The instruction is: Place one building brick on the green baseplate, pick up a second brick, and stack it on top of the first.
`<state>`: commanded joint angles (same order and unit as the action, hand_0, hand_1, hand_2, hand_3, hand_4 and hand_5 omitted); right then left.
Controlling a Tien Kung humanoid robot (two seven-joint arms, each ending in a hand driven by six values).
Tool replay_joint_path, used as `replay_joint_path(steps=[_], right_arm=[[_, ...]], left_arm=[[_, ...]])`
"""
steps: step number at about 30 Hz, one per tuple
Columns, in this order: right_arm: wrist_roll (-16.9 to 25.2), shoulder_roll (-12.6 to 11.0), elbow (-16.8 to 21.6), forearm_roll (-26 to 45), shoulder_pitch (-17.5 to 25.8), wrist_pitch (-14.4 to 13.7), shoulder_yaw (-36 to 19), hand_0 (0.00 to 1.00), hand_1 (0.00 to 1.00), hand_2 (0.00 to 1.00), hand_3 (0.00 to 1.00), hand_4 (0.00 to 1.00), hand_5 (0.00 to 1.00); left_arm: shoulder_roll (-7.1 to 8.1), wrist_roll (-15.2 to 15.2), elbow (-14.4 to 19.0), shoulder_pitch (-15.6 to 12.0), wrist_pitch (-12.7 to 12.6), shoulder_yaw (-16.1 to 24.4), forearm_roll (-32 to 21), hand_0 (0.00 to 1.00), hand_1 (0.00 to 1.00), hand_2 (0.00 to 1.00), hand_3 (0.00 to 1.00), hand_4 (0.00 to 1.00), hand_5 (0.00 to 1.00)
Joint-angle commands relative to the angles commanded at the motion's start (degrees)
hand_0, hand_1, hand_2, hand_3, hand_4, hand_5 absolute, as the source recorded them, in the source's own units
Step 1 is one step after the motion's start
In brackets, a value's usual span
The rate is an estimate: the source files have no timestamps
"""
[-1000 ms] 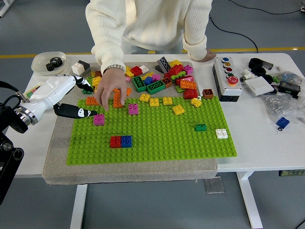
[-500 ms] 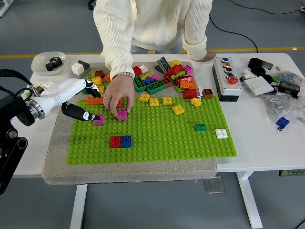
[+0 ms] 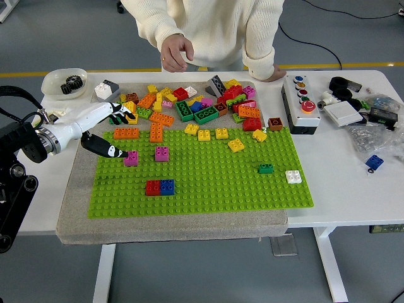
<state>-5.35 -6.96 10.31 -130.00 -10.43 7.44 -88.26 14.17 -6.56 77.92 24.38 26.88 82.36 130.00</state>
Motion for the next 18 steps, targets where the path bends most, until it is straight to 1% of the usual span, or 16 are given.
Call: replay_joint_path(steps=[5,6,10,11,12,17,18], right_arm=[[0.1,0.0,0.0,0.0,-0.1,0.0,0.1,0.741,0.642,0.715,0.6,0.829,0.408],[0.0,-0.1,0.0,0.0,-0.1,0.0,0.1,0.741,0.646,0.715,0.601,0.829,0.408],[0.0,-0.1,0.0,0.0,0.0,0.0,0.0,0.741,0.646,0.715,0.601,0.829,0.408],[0.0,-0.1,0.0,0.0,0.0,0.0,0.0,0.741,0.646,0.715,0.601,0.829,0.408],[0.0,-0.1,0.0,0.0,-0.1,0.0,0.0,0.742,0.644,0.715,0.6,0.83,0.408],[0.0,-0.1,0.0,0.0,-0.1,0.1,-0.1,0.742,0.644,0.715,0.6,0.83,0.408],[0.0,-0.1,0.0,0.0,-0.1,0.1,-0.1,0.741,0.644,0.715,0.6,0.829,0.407]], left_arm=[[-0.77,0.4,-1.5,0.7,0.2,-0.7,0.0,0.734,0.655,0.681,0.734,0.998,0.165],[-1.11,0.6,-2.1,1.1,0.6,-0.9,0.0,0.707,0.643,0.615,0.699,0.998,0.189],[-1.85,1.0,-3.3,2.1,1.6,-1.6,0.0,0.707,0.643,0.615,0.699,0.998,0.189],[-2.26,1.1,-4.1,2.6,2.0,-1.9,0.0,0.707,0.643,0.615,0.699,0.998,0.189],[-2.59,1.2,-4.7,3.0,2.5,-2.1,0.0,0.7,0.635,0.592,0.694,0.998,0.193],[-3.47,1.3,-6.4,4.3,3.5,-2.7,0.0,0.7,0.635,0.592,0.694,0.998,0.193],[-3.58,1.4,-6.6,4.5,3.5,-2.8,0.0,0.697,0.634,0.586,0.671,0.998,0.178]])
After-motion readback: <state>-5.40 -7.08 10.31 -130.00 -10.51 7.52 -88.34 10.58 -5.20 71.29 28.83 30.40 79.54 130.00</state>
